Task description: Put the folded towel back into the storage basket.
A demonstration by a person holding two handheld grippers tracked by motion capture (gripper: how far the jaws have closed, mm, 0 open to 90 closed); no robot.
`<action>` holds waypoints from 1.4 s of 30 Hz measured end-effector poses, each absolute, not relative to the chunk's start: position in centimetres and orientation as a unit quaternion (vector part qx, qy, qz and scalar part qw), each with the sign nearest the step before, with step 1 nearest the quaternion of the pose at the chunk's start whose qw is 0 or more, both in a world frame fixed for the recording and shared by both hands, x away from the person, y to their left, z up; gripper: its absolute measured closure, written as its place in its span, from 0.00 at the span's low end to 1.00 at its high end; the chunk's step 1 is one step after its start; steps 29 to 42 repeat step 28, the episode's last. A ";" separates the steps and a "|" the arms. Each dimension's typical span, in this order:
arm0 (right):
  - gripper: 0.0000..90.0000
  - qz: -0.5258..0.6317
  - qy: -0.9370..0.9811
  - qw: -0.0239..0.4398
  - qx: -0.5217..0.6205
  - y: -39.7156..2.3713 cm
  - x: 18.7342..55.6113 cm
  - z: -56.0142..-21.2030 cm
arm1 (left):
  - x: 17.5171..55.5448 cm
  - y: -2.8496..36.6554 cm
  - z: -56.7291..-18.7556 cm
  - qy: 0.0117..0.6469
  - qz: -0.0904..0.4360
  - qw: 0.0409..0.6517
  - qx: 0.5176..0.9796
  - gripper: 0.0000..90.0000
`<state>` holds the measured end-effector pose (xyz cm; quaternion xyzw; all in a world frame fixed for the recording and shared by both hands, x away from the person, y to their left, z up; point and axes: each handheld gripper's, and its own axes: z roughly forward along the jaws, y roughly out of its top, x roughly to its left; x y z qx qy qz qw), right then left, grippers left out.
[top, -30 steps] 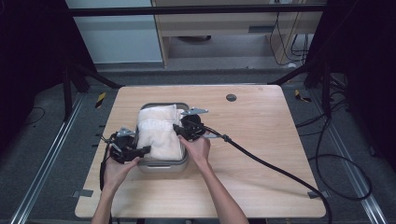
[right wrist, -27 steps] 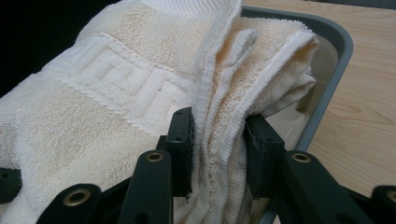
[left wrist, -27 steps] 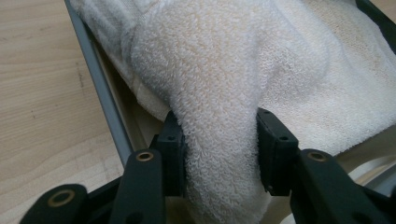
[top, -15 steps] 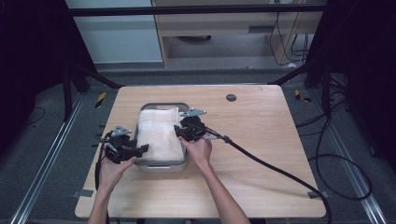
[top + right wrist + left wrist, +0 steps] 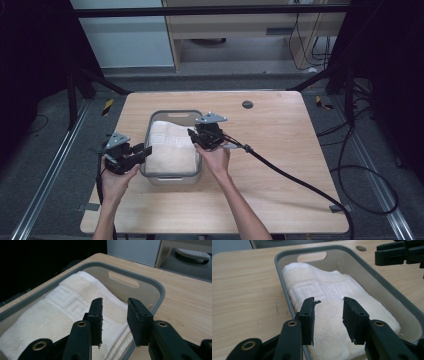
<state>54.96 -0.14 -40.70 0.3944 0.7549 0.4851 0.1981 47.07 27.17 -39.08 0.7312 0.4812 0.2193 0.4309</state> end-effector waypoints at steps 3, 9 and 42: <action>0.66 0.490 0.753 0.206 0.389 -1.2 54.5 -39.9 | 46.8 27.2 -38.8 0.472 0.232 0.441 0.727 0.64; 0.53 0.508 0.742 0.213 0.383 -3.9 53.6 -38.7 | 46.5 27.3 -38.6 0.466 0.249 0.444 0.723 0.51; 0.23 0.497 0.725 0.240 0.411 -17.3 49.5 -40.8 | 45.9 29.5 -40.0 0.470 0.283 0.426 0.719 0.34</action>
